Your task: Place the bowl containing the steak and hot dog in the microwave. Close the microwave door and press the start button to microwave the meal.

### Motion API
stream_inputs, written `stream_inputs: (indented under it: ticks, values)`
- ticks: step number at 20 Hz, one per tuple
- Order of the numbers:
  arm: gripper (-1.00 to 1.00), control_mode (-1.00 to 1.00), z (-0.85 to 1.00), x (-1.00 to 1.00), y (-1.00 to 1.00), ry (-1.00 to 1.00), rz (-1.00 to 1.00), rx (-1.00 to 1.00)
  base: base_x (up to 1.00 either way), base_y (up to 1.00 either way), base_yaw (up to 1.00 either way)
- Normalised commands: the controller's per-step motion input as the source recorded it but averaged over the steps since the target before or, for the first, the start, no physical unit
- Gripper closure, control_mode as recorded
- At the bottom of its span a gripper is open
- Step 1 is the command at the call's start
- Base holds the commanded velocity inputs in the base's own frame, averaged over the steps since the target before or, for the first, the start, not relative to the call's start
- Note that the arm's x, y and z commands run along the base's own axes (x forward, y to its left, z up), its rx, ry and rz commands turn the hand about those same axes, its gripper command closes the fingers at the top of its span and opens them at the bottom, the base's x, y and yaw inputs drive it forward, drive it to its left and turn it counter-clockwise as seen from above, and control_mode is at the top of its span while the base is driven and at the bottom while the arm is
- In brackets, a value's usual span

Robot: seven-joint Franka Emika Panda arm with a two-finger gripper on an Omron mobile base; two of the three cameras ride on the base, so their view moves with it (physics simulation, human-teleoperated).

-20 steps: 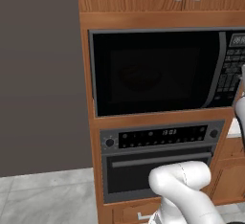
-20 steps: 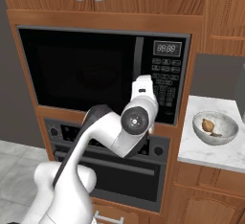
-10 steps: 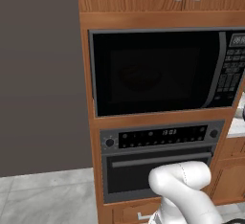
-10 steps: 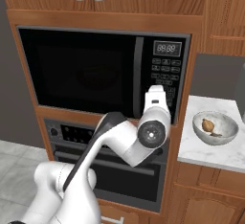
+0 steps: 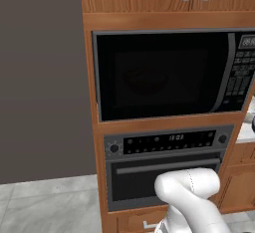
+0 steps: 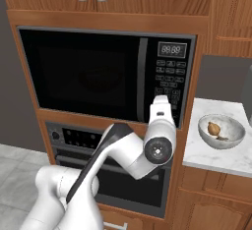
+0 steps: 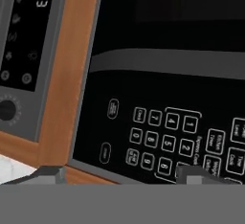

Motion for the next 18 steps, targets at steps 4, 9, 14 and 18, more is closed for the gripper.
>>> stream_inputs:
  ticks: [4,9,14,18]
  values:
    - [1.0,-1.0,-0.03,0.0,0.0,0.0,0.02,0.0,0.0,0.0,0.0]
    - [1.0,-1.0,-0.04,0.04,0.0,0.0,0.04,0.0,0.0,0.0,0.0]
    - [1.0,-1.0,-0.21,0.1,0.0,-0.01,0.04,0.0,0.0,0.0,0.0]
    - [1.0,-1.0,-0.12,0.12,-0.01,-0.01,0.03,0.02,0.0,0.0,0.0]
